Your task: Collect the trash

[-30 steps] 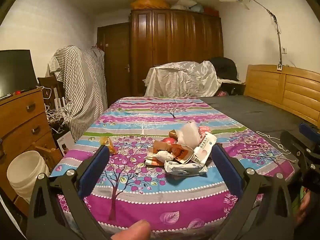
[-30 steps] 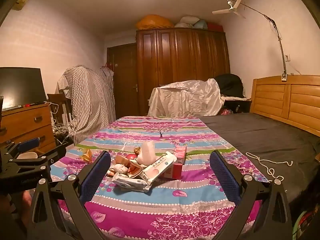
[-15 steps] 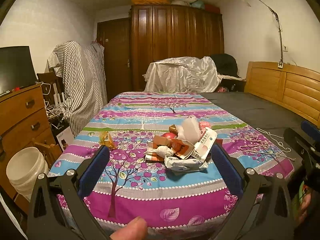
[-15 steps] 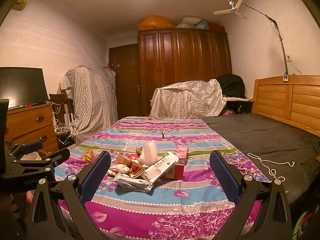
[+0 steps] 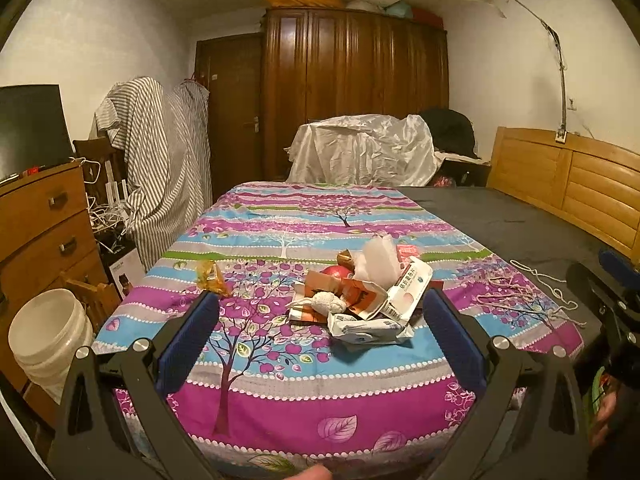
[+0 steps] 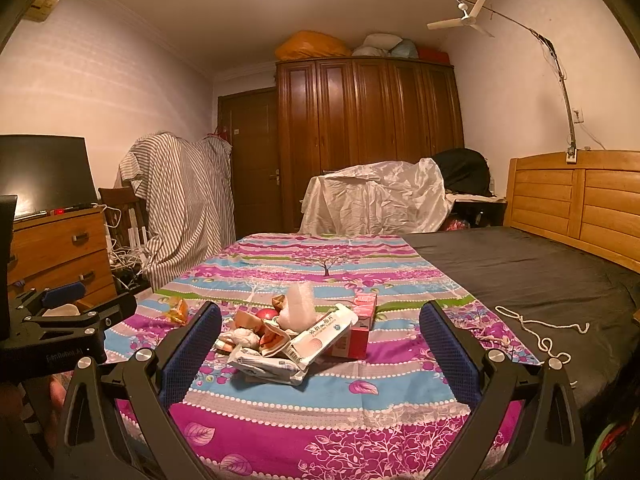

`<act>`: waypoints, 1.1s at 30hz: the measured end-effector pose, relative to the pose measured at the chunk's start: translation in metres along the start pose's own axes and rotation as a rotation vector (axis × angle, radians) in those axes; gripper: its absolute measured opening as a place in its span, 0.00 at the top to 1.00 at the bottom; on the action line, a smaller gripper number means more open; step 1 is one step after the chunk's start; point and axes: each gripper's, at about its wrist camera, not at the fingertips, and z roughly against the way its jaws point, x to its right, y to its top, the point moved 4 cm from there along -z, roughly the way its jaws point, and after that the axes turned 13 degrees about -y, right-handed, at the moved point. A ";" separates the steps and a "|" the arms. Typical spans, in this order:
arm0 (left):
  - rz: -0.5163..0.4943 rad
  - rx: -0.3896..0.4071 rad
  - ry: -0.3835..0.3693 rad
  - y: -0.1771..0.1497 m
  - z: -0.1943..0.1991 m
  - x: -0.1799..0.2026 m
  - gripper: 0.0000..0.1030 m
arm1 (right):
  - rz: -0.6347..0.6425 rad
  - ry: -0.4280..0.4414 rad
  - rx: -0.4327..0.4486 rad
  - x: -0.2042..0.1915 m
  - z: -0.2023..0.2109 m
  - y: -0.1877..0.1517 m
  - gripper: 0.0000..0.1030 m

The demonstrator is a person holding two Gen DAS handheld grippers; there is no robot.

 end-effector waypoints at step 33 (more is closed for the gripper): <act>-0.032 -0.013 0.011 -0.003 -0.002 0.006 0.05 | 0.005 0.008 0.006 -0.008 0.000 0.001 0.04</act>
